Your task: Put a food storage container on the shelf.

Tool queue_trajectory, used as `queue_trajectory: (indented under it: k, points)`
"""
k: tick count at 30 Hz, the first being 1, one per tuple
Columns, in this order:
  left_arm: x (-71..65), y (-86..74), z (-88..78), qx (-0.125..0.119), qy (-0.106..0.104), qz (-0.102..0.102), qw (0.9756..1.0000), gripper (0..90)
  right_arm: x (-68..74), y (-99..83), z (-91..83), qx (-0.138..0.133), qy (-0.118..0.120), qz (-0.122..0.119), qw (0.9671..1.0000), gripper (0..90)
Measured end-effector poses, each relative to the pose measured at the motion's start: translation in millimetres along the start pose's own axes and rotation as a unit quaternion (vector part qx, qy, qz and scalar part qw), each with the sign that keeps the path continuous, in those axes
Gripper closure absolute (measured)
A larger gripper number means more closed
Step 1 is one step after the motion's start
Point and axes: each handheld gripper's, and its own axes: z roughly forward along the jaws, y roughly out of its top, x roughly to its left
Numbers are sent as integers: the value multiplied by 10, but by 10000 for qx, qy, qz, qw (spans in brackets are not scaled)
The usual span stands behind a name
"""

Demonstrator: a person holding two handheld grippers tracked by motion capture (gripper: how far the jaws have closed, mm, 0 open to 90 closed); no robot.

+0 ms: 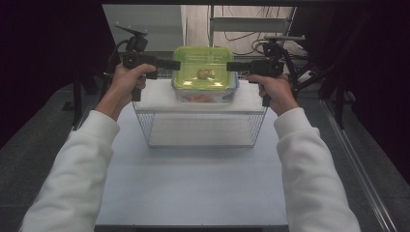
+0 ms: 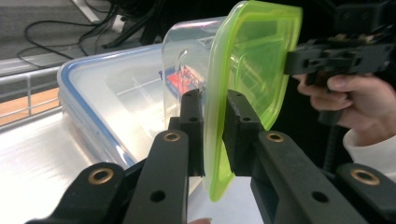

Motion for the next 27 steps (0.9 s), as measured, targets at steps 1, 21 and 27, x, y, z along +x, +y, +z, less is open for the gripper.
queue_trajectory:
  k: [1, 21, 27]
  points:
    - [21, 13, 11, -31, -10, -63, 10000, 799, -21, 7, 9, -28, 8, 14, 10000, 794]
    - [263, 83, 250, -311, -100, -686, 9971, 707, -270, 64, 181, -202, -322, 546, 9978, 675]
    - [280, 79, 279, -297, 59, -639, 9975, 560, -277, 56, 190, -189, -375, 617, 9972, 616]
